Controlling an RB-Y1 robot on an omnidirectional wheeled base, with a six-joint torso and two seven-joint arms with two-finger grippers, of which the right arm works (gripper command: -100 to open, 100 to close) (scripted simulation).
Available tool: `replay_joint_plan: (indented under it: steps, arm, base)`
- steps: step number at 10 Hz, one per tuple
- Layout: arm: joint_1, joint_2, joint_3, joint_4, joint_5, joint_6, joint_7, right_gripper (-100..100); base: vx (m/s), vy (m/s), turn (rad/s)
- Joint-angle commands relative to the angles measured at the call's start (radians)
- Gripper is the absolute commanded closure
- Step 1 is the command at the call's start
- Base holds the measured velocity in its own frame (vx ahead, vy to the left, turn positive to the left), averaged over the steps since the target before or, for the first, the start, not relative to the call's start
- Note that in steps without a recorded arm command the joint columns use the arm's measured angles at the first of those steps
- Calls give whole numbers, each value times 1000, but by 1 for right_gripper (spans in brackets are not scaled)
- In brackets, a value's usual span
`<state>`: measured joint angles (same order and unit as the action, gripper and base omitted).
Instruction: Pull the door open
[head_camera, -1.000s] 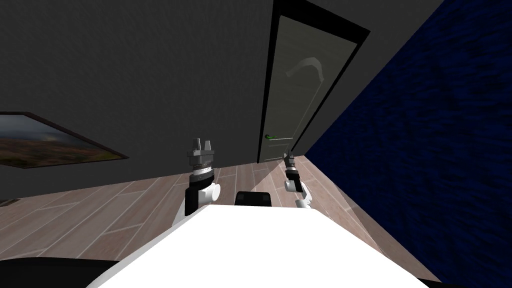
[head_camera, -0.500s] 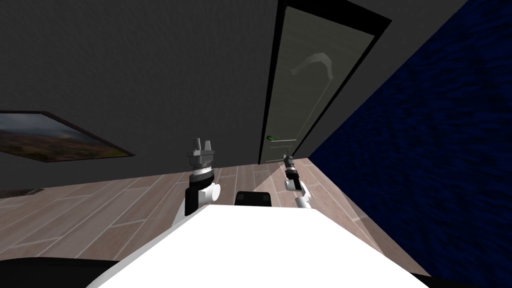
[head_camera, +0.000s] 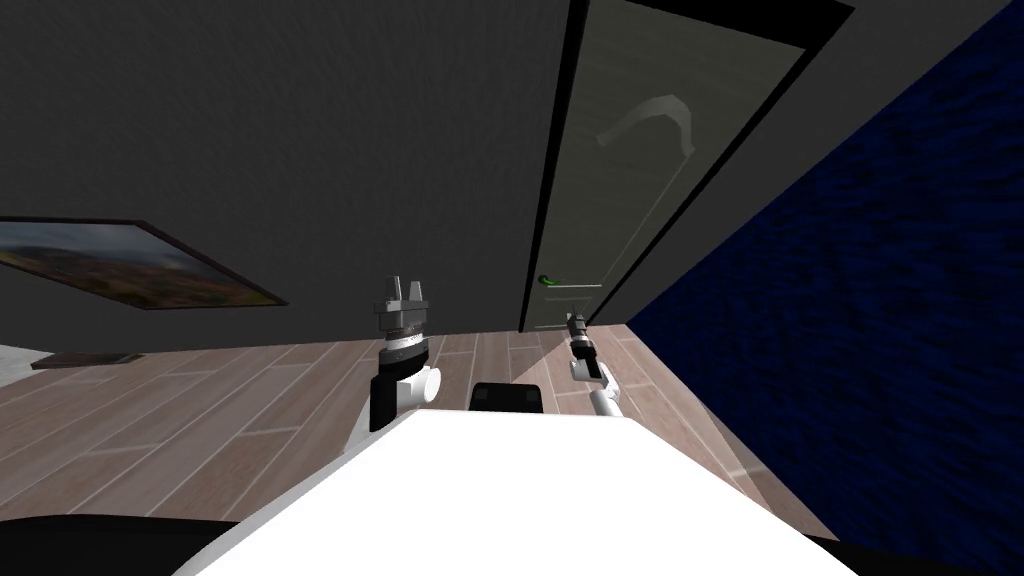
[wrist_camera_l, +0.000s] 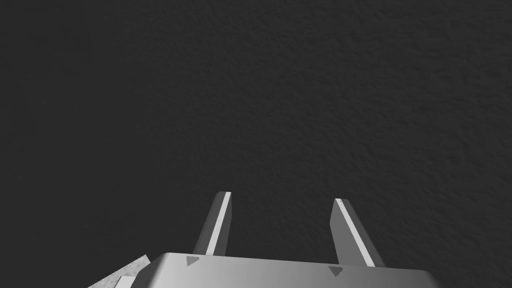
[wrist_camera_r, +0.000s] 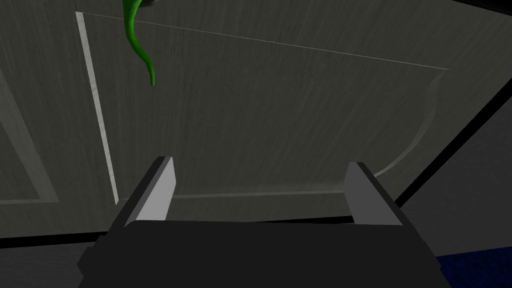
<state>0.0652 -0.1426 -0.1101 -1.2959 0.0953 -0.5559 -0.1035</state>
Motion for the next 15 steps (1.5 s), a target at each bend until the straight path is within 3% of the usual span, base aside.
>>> replay_joint_plan:
  steps: [1,3,10,15]
  arm:
    - [-19,-3,-8,45,8,-4,-8,-100]
    - [-30,-6,-13,74,12,-9,-13,-100]
    - [-107,-23,-46,263,39,-42,-47,-100]
    - [-151,-32,-65,371,55,-61,-67,-100]
  base:
    - [89,-37,95]
    - [77,-37,74]
    - [76,-46,97]
    - [77,-50,82]
